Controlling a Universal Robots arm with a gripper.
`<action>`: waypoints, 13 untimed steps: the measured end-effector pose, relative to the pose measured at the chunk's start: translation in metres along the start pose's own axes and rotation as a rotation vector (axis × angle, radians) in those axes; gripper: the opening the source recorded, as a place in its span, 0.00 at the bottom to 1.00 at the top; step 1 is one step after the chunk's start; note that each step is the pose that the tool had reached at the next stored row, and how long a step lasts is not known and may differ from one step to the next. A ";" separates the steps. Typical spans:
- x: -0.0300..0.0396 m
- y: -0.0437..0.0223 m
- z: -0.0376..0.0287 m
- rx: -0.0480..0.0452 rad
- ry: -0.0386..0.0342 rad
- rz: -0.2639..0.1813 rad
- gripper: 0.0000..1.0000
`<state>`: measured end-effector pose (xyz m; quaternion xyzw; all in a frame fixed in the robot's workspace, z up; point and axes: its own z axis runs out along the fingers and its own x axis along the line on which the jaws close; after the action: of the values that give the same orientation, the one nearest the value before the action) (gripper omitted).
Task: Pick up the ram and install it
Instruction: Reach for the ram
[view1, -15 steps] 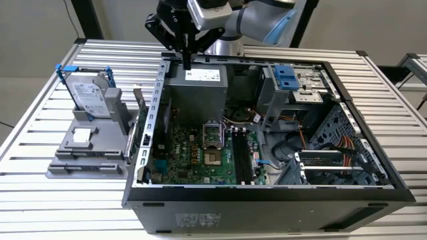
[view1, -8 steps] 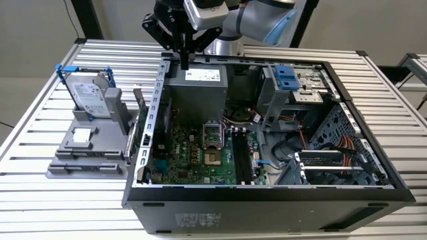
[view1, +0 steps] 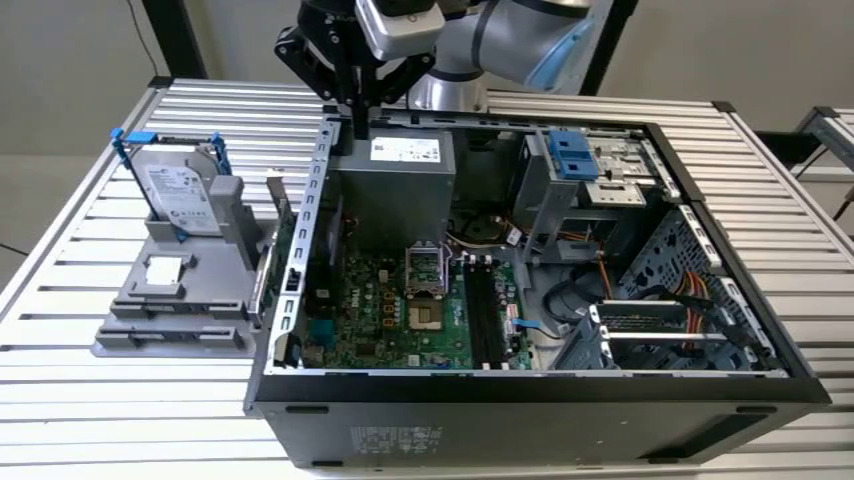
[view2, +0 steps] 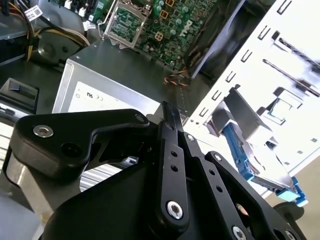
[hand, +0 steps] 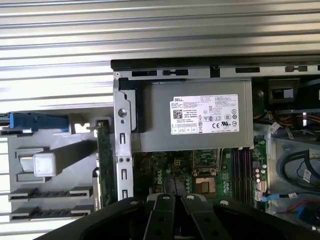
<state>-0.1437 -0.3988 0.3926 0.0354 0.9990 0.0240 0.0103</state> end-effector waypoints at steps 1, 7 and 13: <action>0.0010 -0.0001 0.0000 0.0000 0.0000 0.000 0.00; 0.0061 -0.0004 -0.0001 0.0000 0.0000 0.000 0.00; 0.0104 -0.0007 -0.0002 0.0000 0.0000 0.000 0.00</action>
<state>-0.1541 -0.3988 0.3926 0.0354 0.9990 0.0241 0.0104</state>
